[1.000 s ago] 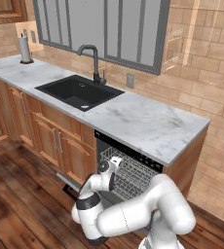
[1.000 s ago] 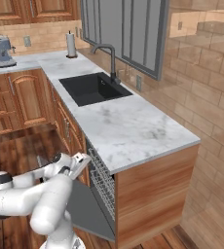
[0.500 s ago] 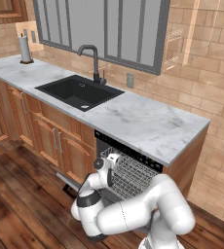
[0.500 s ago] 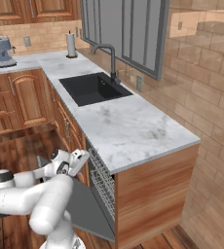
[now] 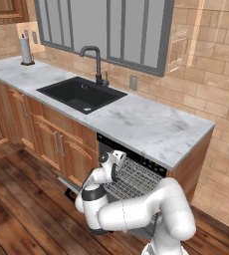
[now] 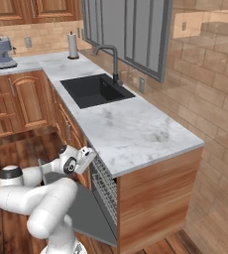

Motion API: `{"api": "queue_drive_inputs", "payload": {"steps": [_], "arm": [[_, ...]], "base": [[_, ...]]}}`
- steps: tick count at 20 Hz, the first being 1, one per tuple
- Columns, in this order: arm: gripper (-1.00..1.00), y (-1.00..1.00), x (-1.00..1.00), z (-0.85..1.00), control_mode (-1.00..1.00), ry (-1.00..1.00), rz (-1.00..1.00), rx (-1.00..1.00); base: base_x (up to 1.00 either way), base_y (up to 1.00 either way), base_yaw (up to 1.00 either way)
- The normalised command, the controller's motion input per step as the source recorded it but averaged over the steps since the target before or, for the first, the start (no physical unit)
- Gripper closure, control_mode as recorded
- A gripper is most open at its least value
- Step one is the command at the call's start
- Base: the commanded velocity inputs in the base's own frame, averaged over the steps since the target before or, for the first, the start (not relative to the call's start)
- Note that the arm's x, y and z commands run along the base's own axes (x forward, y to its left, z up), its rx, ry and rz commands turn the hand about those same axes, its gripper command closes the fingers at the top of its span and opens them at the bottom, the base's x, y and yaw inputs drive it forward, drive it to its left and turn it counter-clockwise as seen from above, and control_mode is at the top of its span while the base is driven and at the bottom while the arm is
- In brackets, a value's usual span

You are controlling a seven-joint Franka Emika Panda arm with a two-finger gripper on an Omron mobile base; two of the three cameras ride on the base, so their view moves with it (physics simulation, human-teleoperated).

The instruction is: Open the dishwasher door and pull out the top rack.

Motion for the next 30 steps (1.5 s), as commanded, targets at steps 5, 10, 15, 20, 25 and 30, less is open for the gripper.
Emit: {"api": "queue_drive_inputs", "payload": {"steps": [5,10,15,20,25,30], "arm": [[-1.0,-0.18,0.16,-0.61,-1.0,0.0,0.0,-0.14],[-1.0,-0.13,0.08,-0.66,-1.0,0.0,0.0,-0.15],[-1.0,-0.09,0.05,-0.64,-1.0,0.0,0.0,-0.14],[-1.0,0.0,-0.13,-0.75,-1.0,0.0,0.0,-0.11],[-1.0,0.0,-0.24,-0.72,-1.0,0.0,0.0,-0.1],[-1.0,0.0,-0.07,-0.65,-1.0,-0.03,0.0,-0.12]], "base": [[0.0,0.0,0.0],[0.0,0.0,0.0],[0.0,0.0,0.0],[0.0,0.0,0.0],[0.0,0.0,0.0],[0.0,0.0,0.0]]}}
